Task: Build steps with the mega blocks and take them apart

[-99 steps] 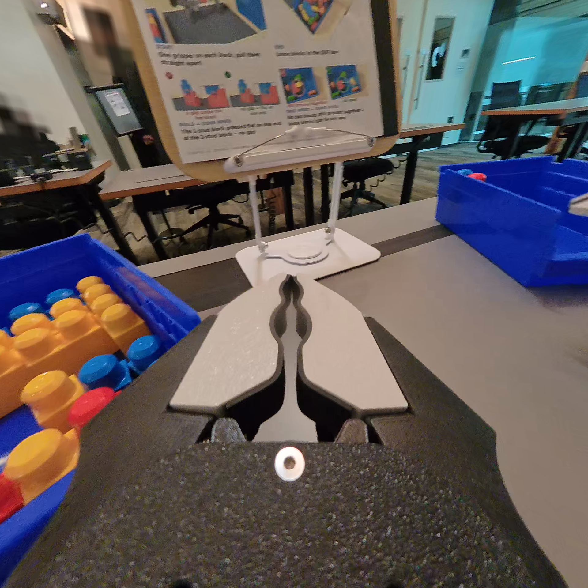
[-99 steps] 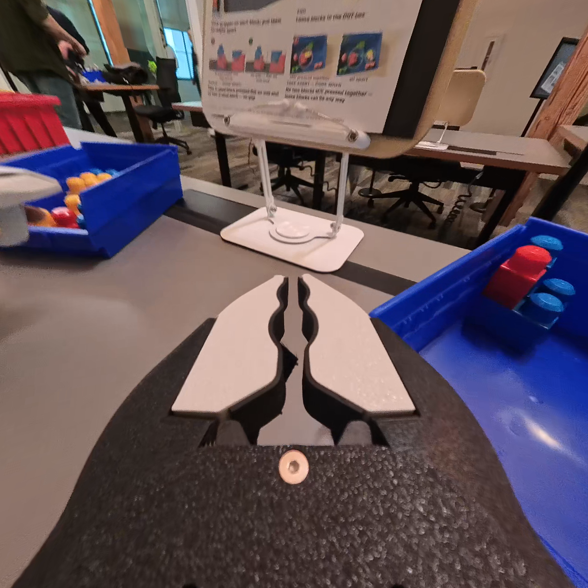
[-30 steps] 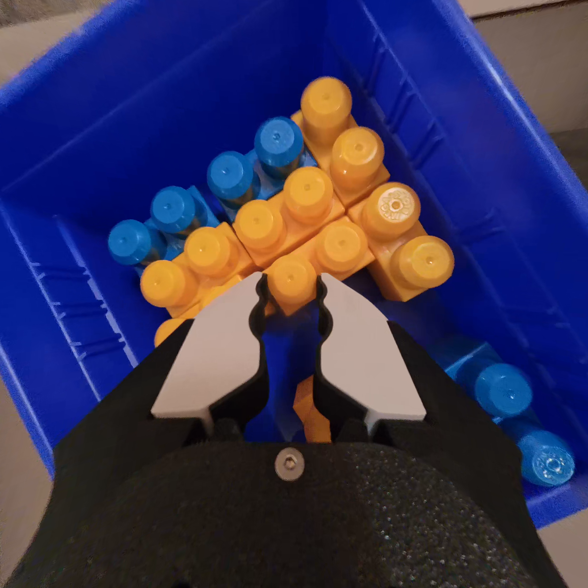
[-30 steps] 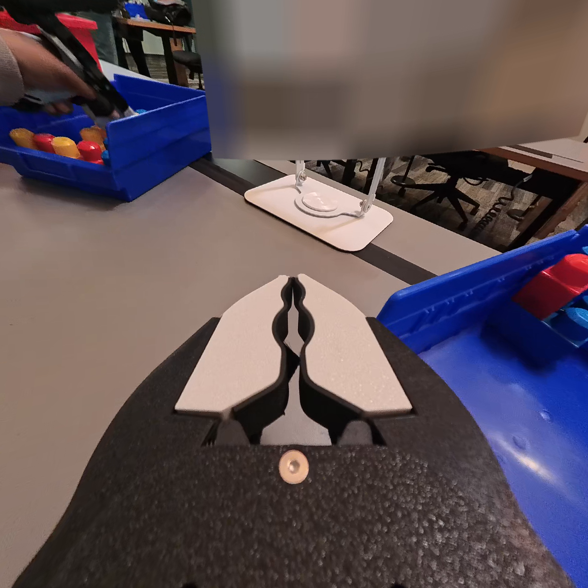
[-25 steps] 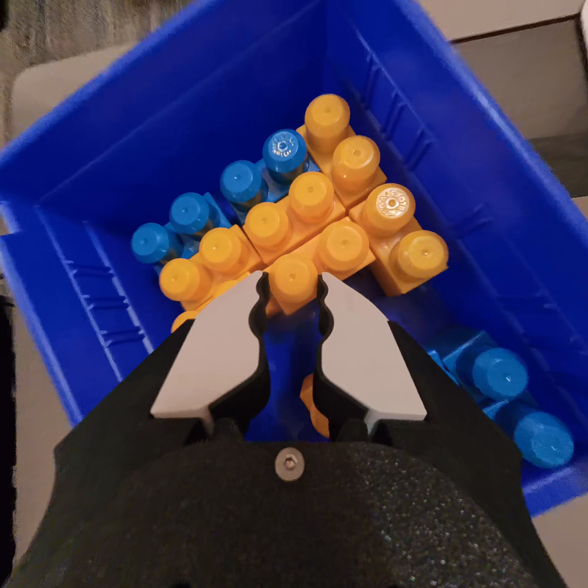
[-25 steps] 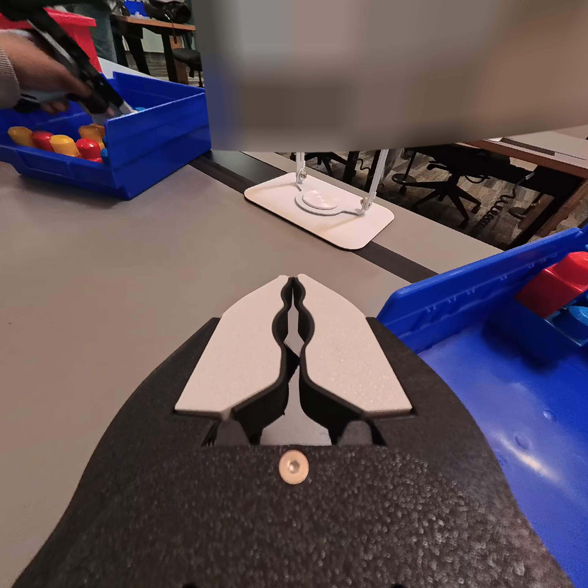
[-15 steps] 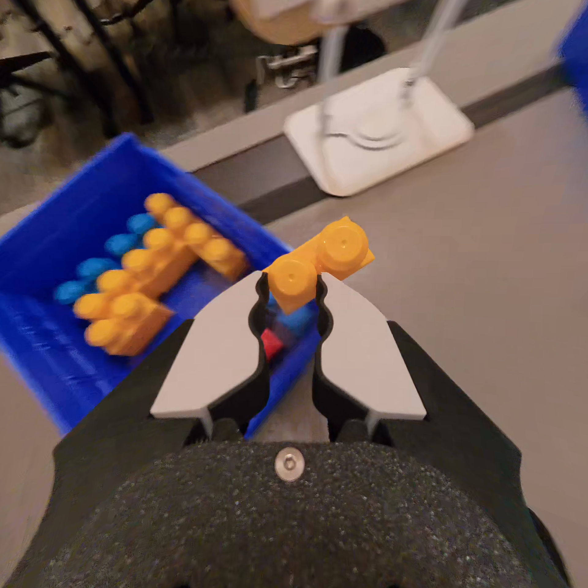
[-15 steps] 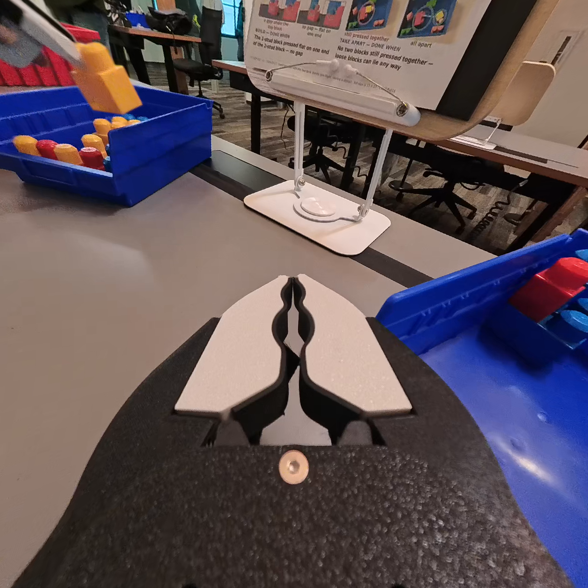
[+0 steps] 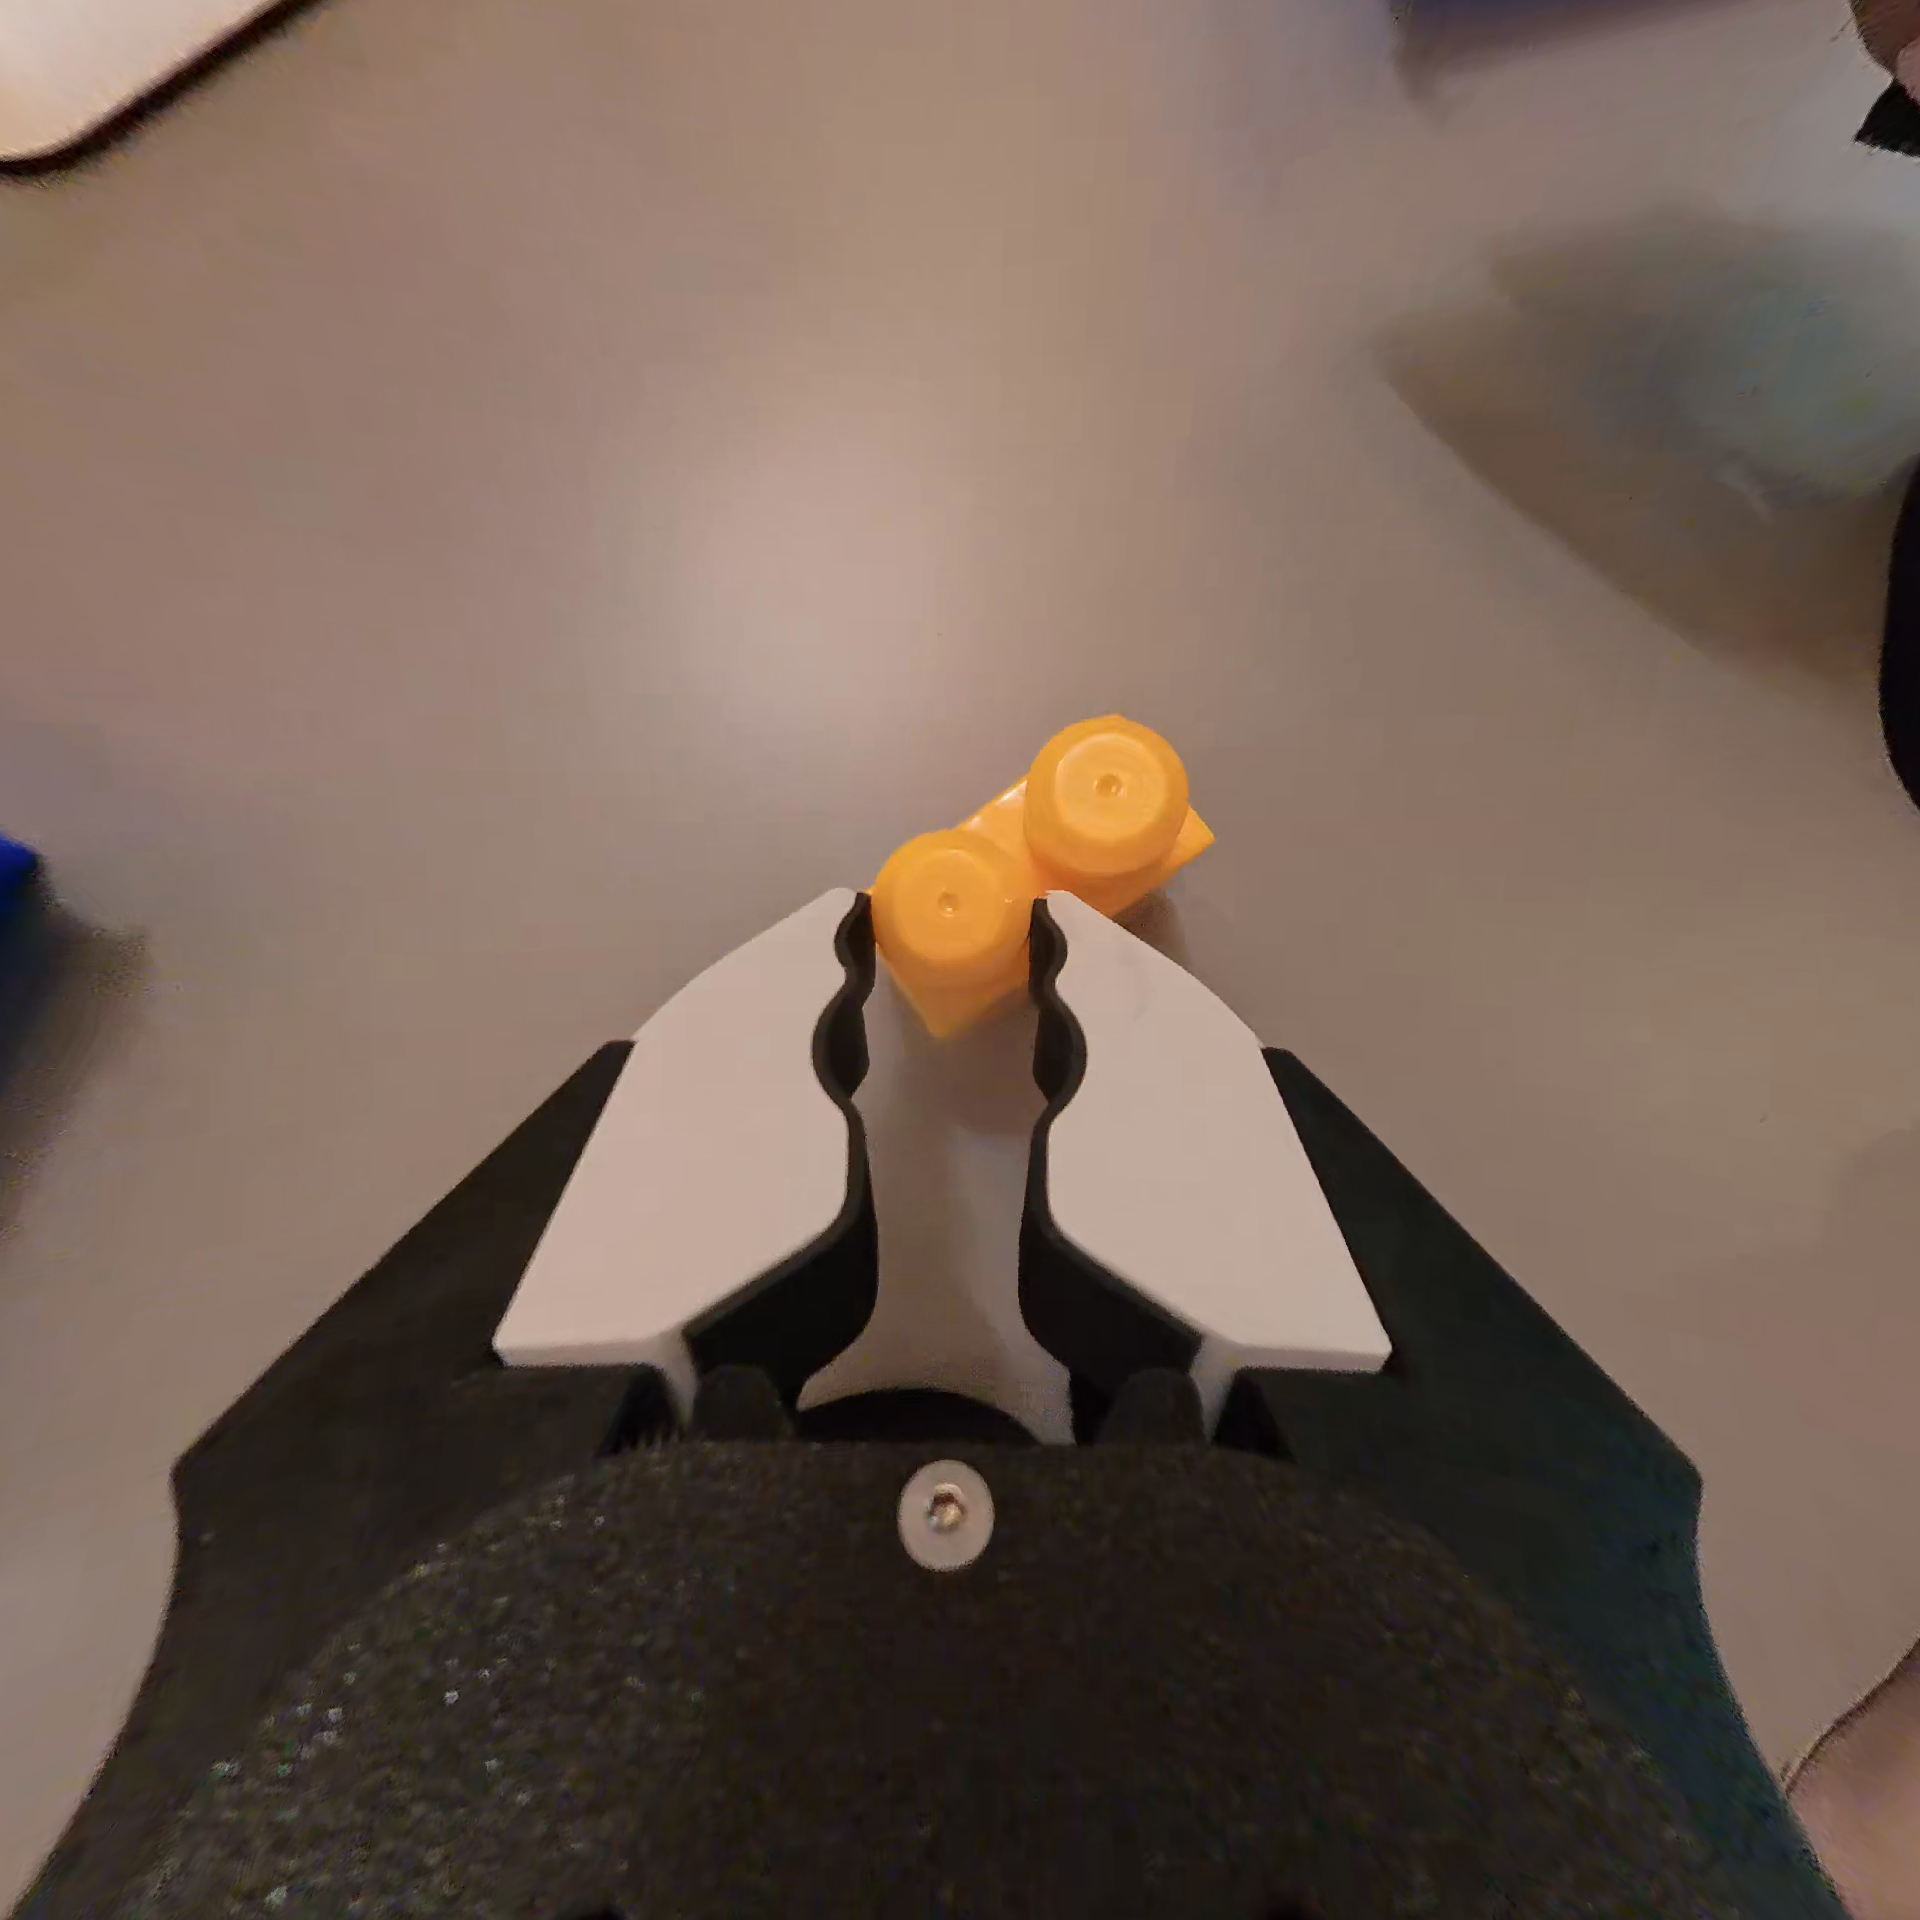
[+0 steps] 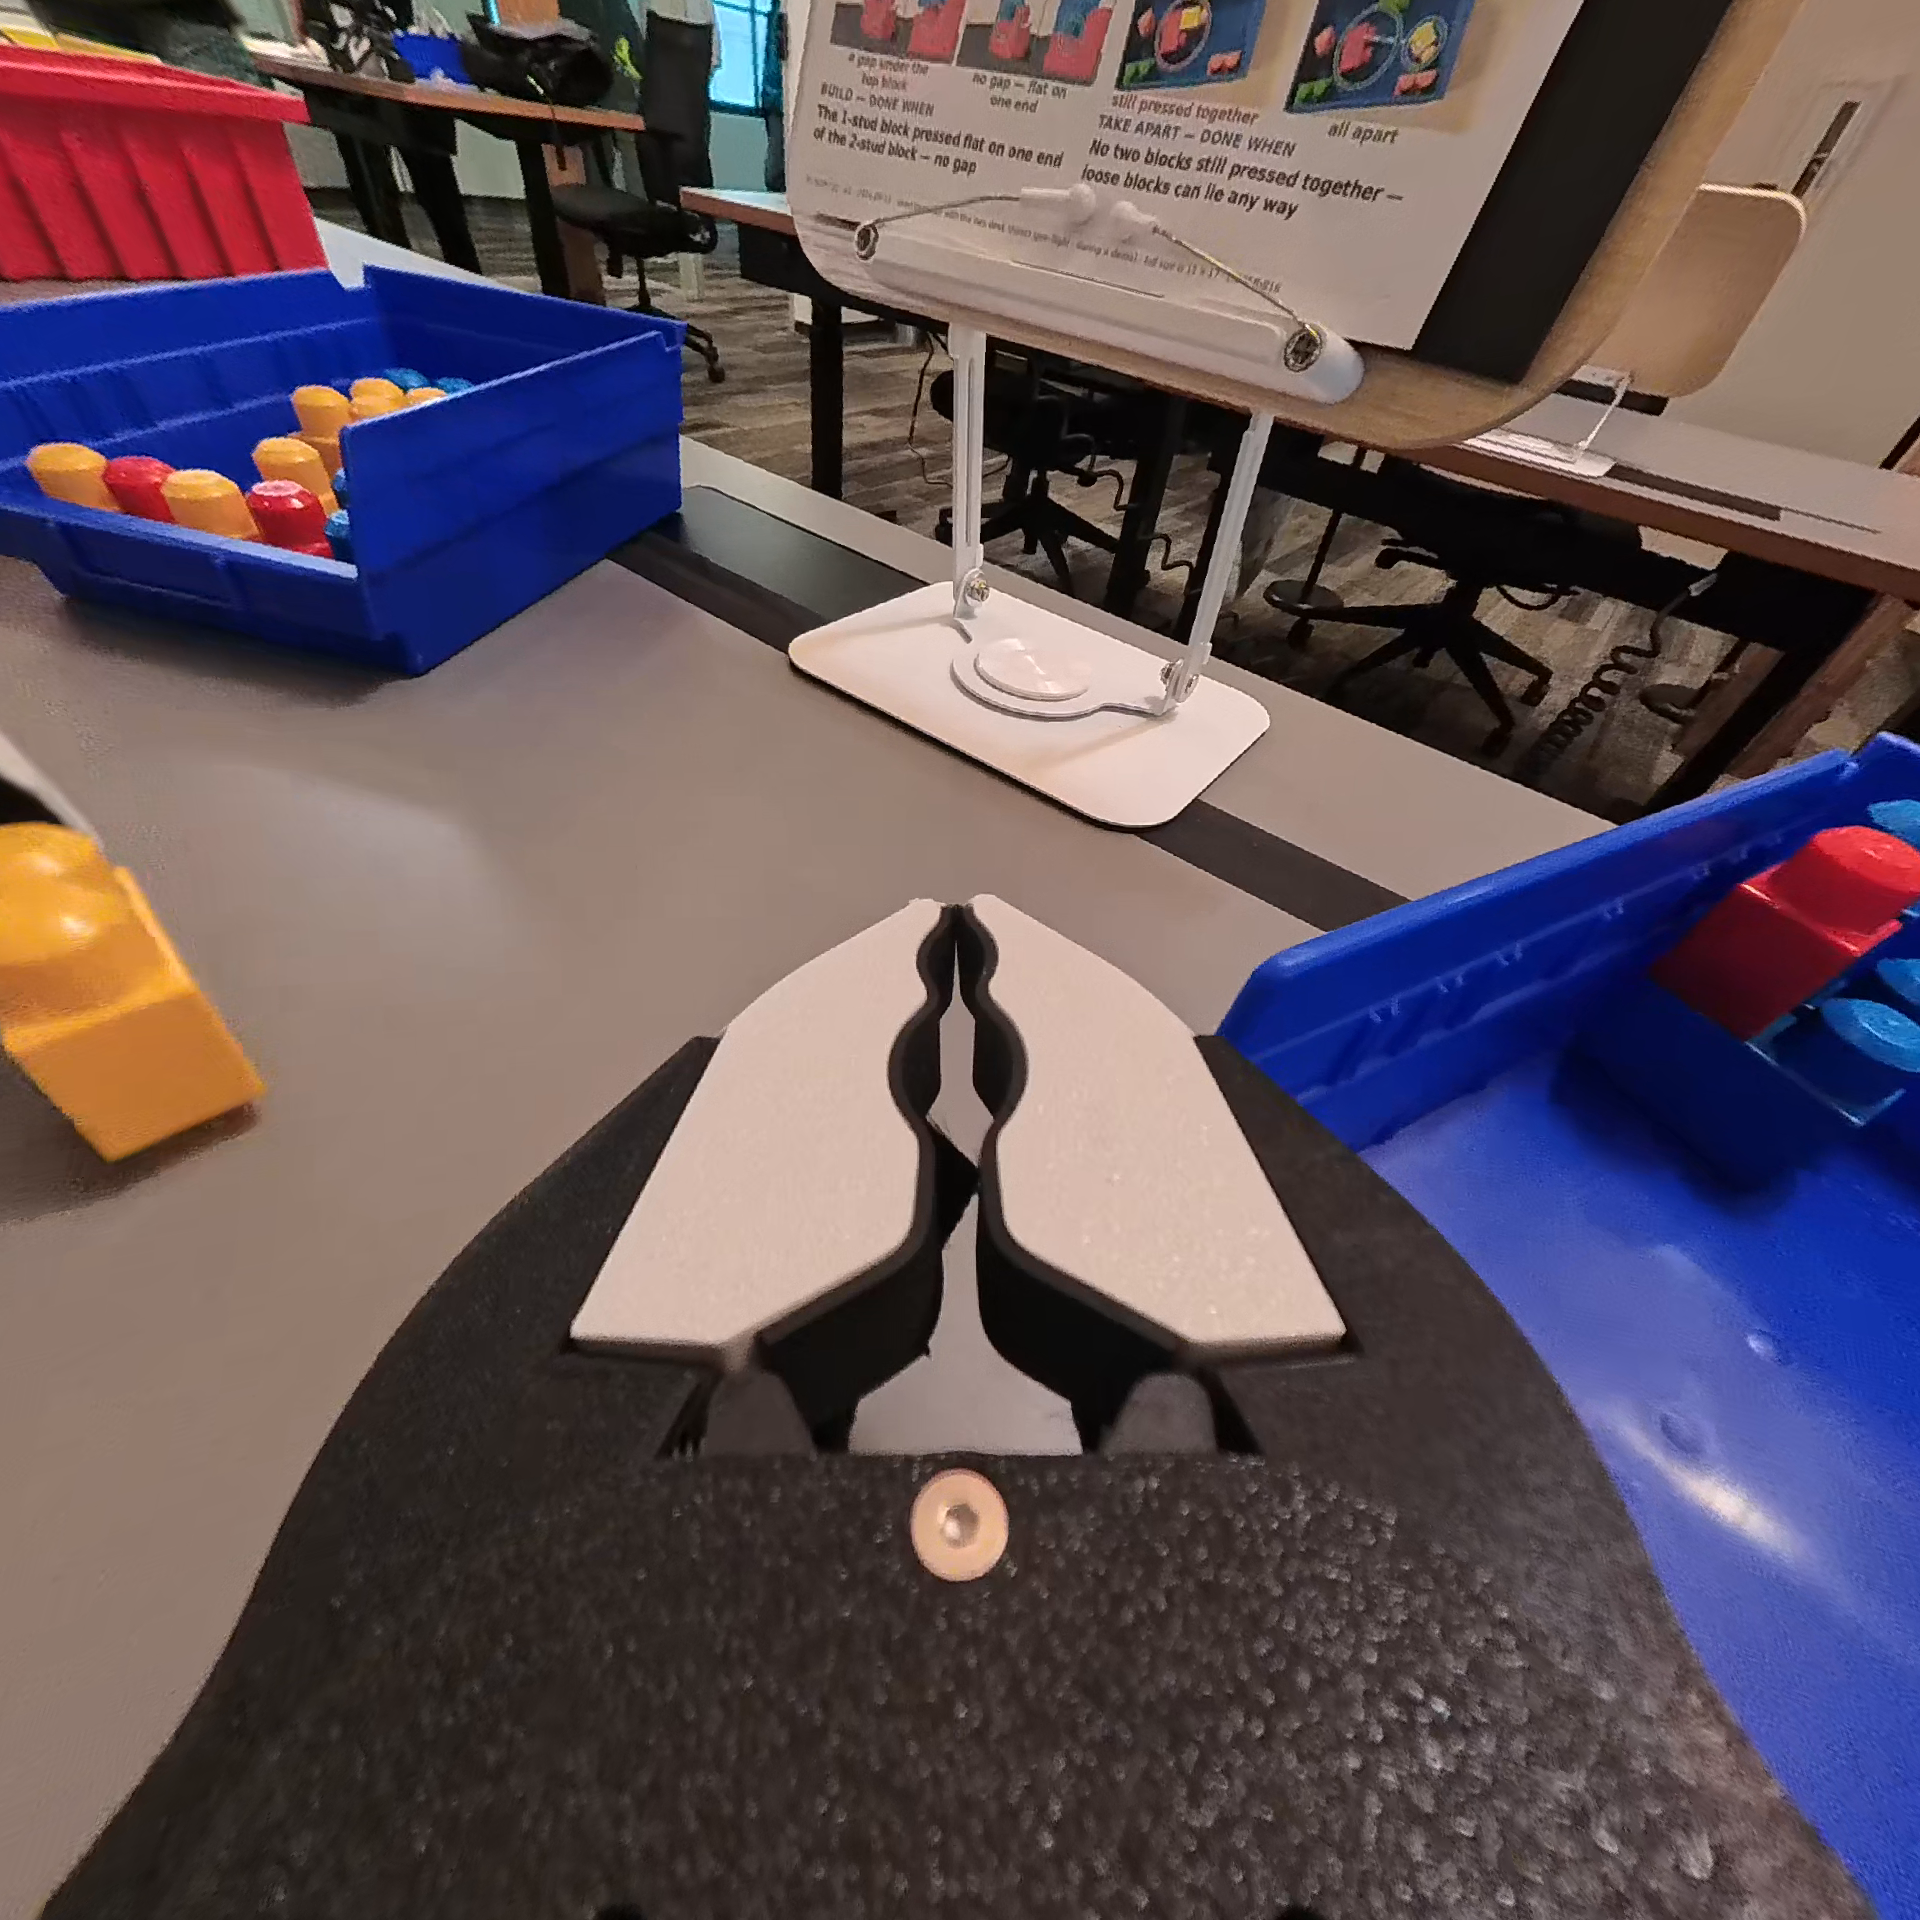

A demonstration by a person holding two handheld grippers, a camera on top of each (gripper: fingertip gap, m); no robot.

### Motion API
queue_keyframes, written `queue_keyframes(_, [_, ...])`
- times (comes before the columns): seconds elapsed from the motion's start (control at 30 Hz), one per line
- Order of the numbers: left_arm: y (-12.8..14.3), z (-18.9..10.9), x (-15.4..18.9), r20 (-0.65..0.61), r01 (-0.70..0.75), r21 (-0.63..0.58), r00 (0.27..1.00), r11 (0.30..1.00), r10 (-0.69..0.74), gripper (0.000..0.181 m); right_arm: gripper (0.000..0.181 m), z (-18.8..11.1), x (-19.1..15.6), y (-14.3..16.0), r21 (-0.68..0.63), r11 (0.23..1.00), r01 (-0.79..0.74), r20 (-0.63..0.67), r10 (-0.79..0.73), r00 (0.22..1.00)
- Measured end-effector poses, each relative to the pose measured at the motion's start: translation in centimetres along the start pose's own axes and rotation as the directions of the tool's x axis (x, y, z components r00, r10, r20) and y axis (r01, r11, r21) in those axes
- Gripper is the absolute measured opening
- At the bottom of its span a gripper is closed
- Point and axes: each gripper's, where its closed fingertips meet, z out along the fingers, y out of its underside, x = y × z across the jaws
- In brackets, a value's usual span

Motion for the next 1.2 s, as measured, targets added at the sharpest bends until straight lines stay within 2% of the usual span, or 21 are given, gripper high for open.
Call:
queue_keyframes(0.1, [0.2, 0.7, 0.7, -0.033, 0.009, 0.009, 0.999, 1.0, -0.009, 0.032, 0.0, 0.0, 0.0, 0.0, -0.003, 1.0, -0.006, 0.001, 0.006, 1.0])
queue_keyframes(0.17, [0.1, 0.5, 0.7, -0.077, 0.019, 0.009, 0.997, 1.0, -0.018, 0.047, 0.0, 0.0, 0.0, 0.0, -0.004, 1.0, -0.004, 0.001, 0.004, 1.0])
queue_keyframes(0.27, [-2.0, -1.9, -1.7, -0.079, 0.055, 0.123, 0.996, 0.991, -0.046, 0.049, 0.0, -0.1, 0.1, -0.1, -0.001, 1.0, -0.004, 0.001, 0.004, 1.0])
queue_keyframes(0.37, [-4.1, -5.4, -9.5, 0.107, 0.106, 0.239, 0.985, 0.965, -0.134, 0.05, 0.0, -0.1, 0.2, -0.1, 0.0, 1.0, -0.008, 0.0, 0.008, 1.0])
queue_keyframes(0.47, [-3.8, -8.0, -19.2, 0.301, 0.187, 0.25, 0.918, 0.95, -0.26, 0.049, 0.0, -0.1, 0.1, -0.1, -0.001, 1.0, -0.007, 0.003, 0.007, 1.0])
queue_keyframes(0.57, [-1.8, -8.2, -26.8, 0.39, 0.303, 0.196, 0.848, 0.933, -0.358, 0.043, 0.0, -0.1, -0.1, -0.1, -0.004, 1.0, -0.002, 0.007, 0.003, 1.0])
queue_keyframes(0.67, [0.3, -6.8, -31.0, 0.416, 0.408, 0.129, 0.805, 0.904, -0.423, 0.04, 0.0, 0.0, -0.1, 0.0, -0.007, 1.0, 0.002, 0.006, -0.002, 1.0])
queue_keyframes(0.8, [2.5, -4.3, -32.7, 0.414, 0.491, 0.033, 0.786, 0.87, -0.459, 0.039, 0.0, -0.1, 0.1, 0.1, -0.009, 1.0, -0.005, 0.003, 0.005, 1.0])
queue_keyframes(0.97, [3.2, -2.9, -33.4, 0.417, 0.508, 0.046, 0.773, 0.86, -0.479, 0.03, 0.0, 0.0, 0.2, 0.2, -0.012, 1.0, -0.009, 0.002, 0.009, 1.0])
queue_keyframes(1.1, [1.8, -4.9, -32.7, 0.432, 0.453, 0.114, 0.779, 0.884, -0.455, 0.03, 0.0, 0.0, 0.2, 0.3, -0.014, 1.0, -0.01, 0.002, 0.01, 1.0])
queue_keyframes(1.2, [-1.0, -7.4, -29.1, 0.412, 0.333, 0.162, 0.832, 0.929, -0.37, 0.03, 0.0, 0.0, 0.1, 0.2, -0.01, 1.0, -0.01, 0.009, 0.01, 1.0])
